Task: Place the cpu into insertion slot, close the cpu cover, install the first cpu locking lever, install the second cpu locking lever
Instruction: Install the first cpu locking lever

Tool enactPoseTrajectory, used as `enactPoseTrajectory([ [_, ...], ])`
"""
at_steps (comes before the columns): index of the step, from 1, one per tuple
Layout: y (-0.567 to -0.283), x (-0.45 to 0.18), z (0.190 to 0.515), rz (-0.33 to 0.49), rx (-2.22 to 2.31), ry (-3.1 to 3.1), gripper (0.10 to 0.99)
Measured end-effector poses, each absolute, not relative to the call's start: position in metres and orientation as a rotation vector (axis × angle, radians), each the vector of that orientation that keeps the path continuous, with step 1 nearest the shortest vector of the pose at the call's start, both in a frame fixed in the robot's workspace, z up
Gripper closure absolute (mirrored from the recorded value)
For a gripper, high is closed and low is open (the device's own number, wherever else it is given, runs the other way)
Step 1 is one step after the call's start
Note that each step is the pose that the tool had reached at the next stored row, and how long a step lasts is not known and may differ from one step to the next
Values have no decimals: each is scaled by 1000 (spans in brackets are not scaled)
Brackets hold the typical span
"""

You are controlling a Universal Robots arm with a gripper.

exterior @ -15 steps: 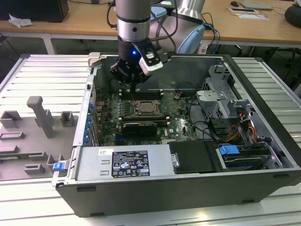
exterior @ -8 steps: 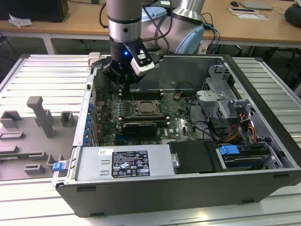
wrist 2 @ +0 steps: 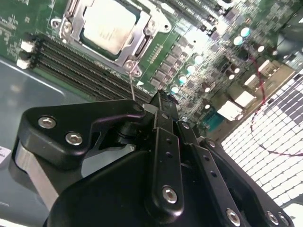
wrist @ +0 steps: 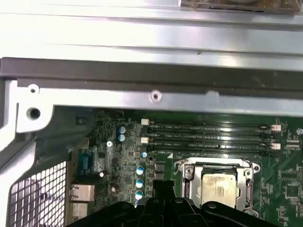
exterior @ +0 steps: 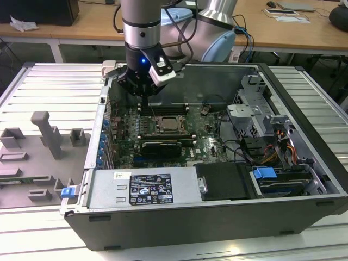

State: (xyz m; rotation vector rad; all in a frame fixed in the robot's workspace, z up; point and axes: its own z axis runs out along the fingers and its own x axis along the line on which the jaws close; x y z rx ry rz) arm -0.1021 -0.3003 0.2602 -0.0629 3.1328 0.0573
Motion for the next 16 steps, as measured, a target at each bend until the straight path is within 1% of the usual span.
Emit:
enactPoseTrajectory([
  [5, -289, -102, 258, 57, -84, 3132, 980],
  [10, -288, -99, 258, 57, -90, 3132, 980],
  [16, -287, -71, 251, 46, -97, 3133, 980],
])
